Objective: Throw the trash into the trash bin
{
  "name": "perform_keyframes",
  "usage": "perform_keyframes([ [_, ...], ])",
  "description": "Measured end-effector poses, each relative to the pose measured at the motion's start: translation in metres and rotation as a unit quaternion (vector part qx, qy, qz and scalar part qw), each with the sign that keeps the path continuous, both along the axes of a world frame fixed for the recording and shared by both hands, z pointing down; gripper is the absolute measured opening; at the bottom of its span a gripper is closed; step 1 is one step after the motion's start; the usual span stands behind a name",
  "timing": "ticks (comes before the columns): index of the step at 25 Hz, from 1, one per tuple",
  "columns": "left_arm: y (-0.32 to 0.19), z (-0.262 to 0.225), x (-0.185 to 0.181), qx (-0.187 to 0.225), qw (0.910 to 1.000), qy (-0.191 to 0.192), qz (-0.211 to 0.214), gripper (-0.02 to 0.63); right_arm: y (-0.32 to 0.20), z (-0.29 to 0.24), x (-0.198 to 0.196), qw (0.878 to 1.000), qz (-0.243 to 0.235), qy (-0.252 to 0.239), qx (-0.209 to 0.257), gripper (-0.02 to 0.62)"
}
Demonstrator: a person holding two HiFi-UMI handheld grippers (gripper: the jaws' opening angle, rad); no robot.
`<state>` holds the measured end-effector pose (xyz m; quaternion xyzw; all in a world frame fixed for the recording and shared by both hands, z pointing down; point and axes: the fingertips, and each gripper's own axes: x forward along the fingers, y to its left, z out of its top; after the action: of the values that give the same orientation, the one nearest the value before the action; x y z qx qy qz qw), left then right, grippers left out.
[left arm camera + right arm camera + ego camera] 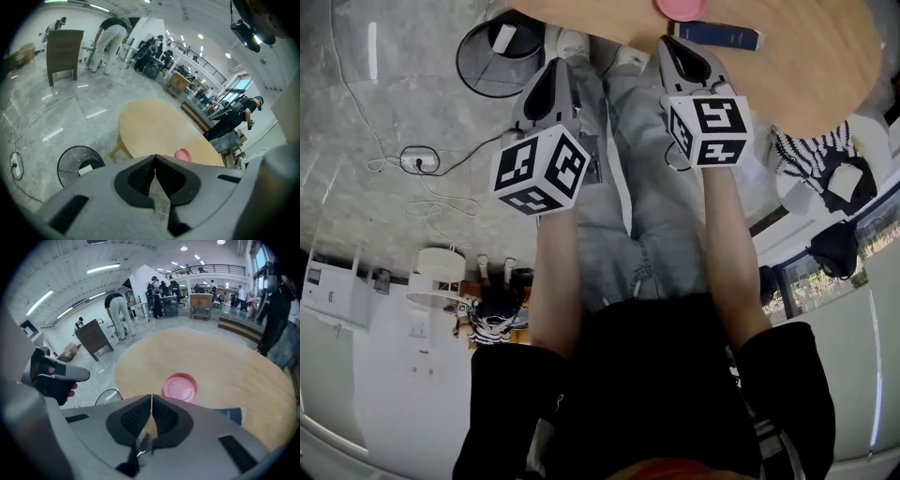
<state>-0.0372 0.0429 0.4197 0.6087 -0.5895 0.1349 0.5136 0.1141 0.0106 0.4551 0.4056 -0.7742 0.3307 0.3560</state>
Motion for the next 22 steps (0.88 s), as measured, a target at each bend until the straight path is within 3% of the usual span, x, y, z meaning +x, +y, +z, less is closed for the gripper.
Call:
perform_keyframes([
  [6,-0.016,0.0,0.044,-0.008,0.9988,0.001,0.049,0.009,-0.022,0.009,0.065,0.994,0.083,0.067,0.001,0.015],
  [12,-0.023,0.007,0.067,-0.027,0.9974,-0.001,0.067,0.009,-0.035,0.031,0.086,0.987,0.151,0.04,-0.04,0.015],
  [22,-0.035,0.019,0.074,-0.048,0.9952,-0.004,0.085,0.008,-0.055,0.052,0.085,0.985,0.156,0.031,-0.063,0.015],
])
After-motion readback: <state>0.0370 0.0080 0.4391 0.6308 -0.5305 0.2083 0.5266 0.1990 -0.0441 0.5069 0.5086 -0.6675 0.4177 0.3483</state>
